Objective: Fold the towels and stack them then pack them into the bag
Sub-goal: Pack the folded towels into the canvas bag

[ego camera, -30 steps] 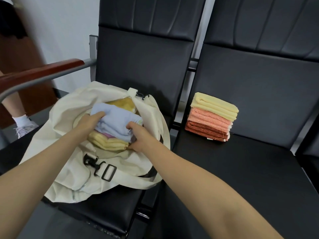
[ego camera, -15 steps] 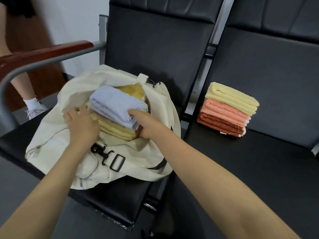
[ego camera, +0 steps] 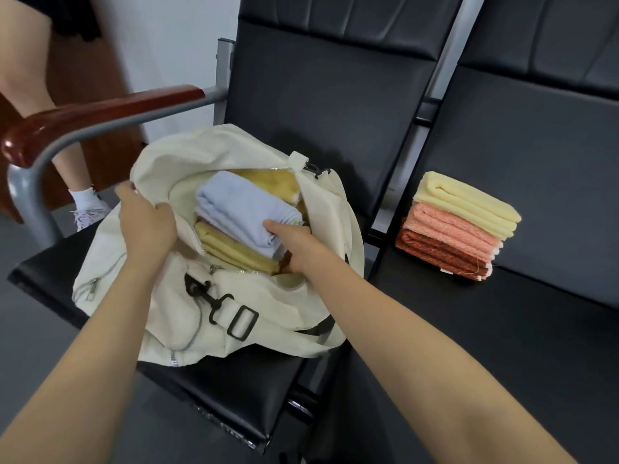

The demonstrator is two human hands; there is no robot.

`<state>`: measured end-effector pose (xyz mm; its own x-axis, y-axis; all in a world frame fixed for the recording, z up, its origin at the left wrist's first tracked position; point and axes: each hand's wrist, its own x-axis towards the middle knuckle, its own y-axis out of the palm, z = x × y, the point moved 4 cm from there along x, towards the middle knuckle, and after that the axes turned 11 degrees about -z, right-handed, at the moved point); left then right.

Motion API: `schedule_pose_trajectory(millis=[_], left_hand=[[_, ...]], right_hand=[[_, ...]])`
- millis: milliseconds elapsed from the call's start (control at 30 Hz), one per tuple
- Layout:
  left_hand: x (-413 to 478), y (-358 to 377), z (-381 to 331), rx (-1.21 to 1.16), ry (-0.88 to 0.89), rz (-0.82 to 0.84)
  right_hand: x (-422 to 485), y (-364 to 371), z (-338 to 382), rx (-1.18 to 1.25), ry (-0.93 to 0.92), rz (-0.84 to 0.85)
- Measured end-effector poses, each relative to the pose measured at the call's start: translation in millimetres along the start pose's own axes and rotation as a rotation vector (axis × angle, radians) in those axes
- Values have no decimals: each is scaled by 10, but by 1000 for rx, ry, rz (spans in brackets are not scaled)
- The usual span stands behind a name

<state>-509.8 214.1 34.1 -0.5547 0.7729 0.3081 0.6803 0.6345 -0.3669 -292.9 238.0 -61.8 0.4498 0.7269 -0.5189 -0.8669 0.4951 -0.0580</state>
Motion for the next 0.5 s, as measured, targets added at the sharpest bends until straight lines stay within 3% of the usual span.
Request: schedule_pose_trajectory(millis=[133, 400, 500], left_hand=[[32, -112, -305, -156, 79, -27], [-63, -24, 18, -136, 60, 102], [-40, -7, 31, -147, 73, 100]], right_hand=[[-21, 148, 102, -13, -5, 24], [-175, 322, 268, -39, 38, 65], [-392, 223, 361, -113, 56, 157]])
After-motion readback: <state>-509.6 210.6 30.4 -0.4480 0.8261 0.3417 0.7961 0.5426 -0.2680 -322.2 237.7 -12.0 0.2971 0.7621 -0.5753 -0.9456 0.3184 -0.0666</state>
